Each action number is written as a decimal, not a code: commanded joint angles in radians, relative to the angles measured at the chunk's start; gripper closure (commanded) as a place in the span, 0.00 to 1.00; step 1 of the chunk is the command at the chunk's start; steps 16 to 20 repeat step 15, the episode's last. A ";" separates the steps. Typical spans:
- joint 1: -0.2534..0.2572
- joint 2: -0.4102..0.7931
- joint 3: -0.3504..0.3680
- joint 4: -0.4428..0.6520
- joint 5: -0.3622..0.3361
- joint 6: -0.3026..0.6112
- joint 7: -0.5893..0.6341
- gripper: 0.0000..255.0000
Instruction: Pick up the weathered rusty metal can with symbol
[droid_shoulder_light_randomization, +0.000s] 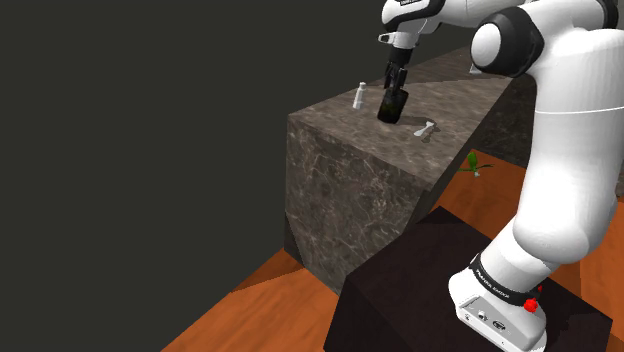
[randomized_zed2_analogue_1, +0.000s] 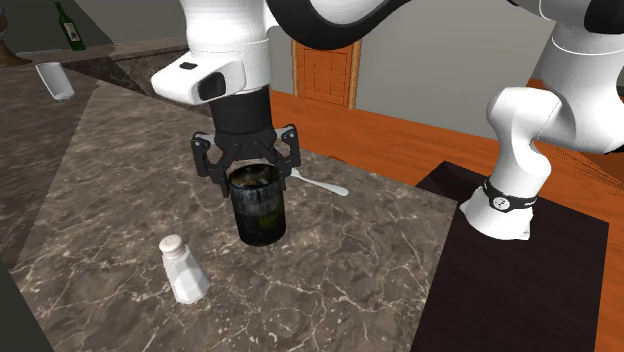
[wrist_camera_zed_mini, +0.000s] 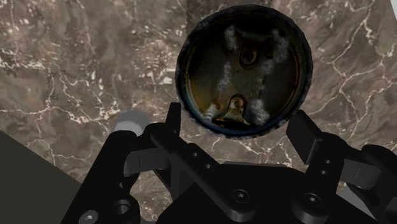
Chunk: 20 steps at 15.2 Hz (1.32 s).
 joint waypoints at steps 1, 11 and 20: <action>-0.003 0.001 -0.001 0.025 -0.001 -0.024 0.002 1.00; -0.026 0.012 -0.003 0.179 0.001 -0.165 0.010 1.00; -0.034 0.019 -0.003 0.219 0.004 -0.198 0.011 1.00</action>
